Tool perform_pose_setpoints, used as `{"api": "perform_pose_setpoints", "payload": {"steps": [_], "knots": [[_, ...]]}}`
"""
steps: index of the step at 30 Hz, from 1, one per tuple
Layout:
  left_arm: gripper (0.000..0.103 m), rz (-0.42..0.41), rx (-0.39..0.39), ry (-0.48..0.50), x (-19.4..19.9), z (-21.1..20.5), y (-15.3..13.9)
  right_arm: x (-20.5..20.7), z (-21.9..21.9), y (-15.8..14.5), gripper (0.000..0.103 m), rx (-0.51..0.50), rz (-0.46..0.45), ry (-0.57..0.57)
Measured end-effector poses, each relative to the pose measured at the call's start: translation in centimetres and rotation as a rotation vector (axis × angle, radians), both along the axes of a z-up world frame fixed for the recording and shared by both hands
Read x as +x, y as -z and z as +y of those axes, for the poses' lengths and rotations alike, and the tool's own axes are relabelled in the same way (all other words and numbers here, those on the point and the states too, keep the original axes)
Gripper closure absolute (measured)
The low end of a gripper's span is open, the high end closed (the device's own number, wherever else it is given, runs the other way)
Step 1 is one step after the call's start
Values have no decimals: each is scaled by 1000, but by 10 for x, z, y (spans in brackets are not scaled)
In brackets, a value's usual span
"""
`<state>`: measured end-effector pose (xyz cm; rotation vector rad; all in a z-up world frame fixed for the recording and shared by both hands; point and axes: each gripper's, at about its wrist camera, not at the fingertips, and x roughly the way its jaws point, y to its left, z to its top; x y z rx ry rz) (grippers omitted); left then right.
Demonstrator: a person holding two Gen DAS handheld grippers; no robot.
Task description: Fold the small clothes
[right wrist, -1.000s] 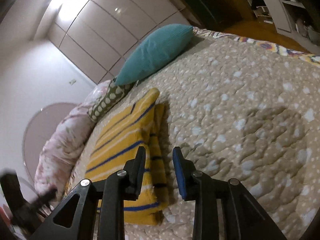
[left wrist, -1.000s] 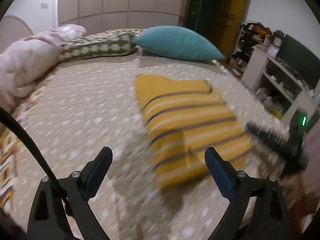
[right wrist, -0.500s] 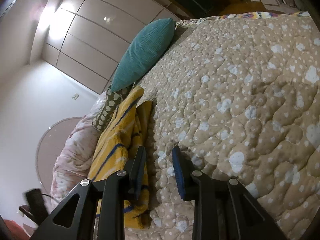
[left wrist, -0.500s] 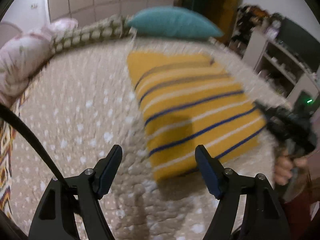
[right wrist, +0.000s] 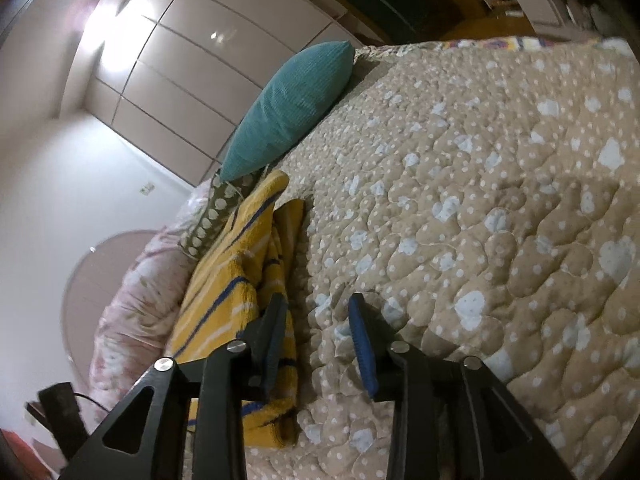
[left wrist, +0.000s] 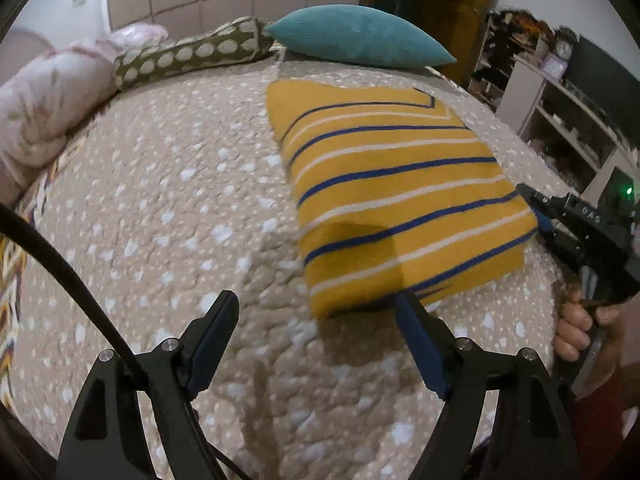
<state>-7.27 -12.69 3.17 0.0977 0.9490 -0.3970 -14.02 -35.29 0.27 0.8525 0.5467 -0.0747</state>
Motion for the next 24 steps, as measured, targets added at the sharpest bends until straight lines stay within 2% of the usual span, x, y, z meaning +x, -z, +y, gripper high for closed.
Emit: {"api": "perform_pose_setpoints", "payload": {"steps": [3,6,9,12,14,15,17,19,24], "knots": [[23,53,-68,-36,-3,21,2,-4,4,-5,67,-35,29,37],[23,60,-72,-49,-7,28,5,-19,18,-16,65,-114,64,85],[23,44,-72,-43,-4,29,5,-23,35,-27,62,-178,87,46],[21,32,-145,-44,19,34,-4,-10,36,-36,58,-150,75,-7],[14,35,-196,-31,45,32,-9,5,27,-42,50,-119,68,-33],[14,40,-216,-24,61,30,-11,20,22,-45,44,-100,59,-67],[13,51,-247,-2,89,22,-13,47,11,-47,42,-103,70,-95],[11,96,-265,55,119,6,-9,79,-2,-43,40,-78,98,-126],[11,249,-309,155,178,-28,26,140,-27,-8,38,86,147,-177]]}}
